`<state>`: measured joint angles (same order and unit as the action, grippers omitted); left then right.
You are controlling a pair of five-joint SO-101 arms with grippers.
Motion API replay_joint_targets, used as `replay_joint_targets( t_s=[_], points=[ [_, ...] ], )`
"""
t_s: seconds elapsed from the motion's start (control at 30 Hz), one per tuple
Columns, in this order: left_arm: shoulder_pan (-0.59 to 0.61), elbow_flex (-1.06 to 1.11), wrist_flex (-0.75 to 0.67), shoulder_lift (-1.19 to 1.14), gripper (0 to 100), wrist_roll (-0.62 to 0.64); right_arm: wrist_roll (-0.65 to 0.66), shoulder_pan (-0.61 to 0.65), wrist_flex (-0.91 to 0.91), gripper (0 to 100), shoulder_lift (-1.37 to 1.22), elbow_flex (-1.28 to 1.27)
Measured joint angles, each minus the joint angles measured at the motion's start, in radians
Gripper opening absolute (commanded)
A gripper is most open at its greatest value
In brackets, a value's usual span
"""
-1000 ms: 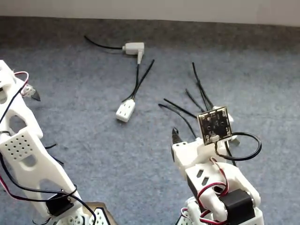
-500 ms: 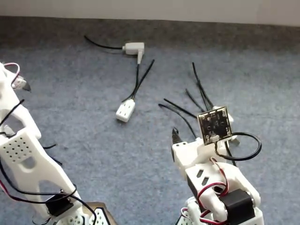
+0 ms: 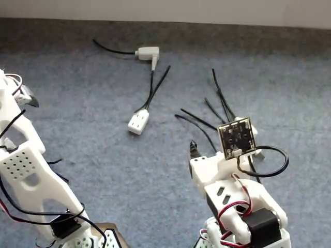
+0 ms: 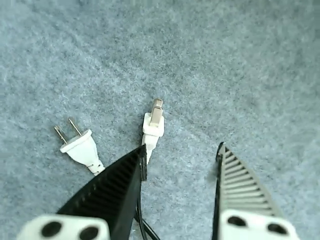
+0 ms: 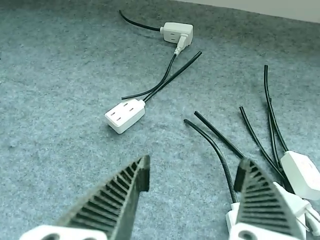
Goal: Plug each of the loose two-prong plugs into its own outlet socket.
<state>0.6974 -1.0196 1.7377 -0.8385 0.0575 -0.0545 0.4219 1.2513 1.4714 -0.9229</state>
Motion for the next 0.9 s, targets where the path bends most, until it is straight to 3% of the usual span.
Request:
replay_joint_targets(
  t_s=[0.43, 0.9],
  points=[
    [0.057, 0.002, 0.0, -0.081, 23, -0.203, 0.0, 0.0, 0.0, 27.5, 0.0, 0.0],
    [0.063, 0.0, -0.057, -0.21, 23, -0.215, 0.0, 0.0, 0.0, 27.5, 0.0, 0.0]
  ],
)
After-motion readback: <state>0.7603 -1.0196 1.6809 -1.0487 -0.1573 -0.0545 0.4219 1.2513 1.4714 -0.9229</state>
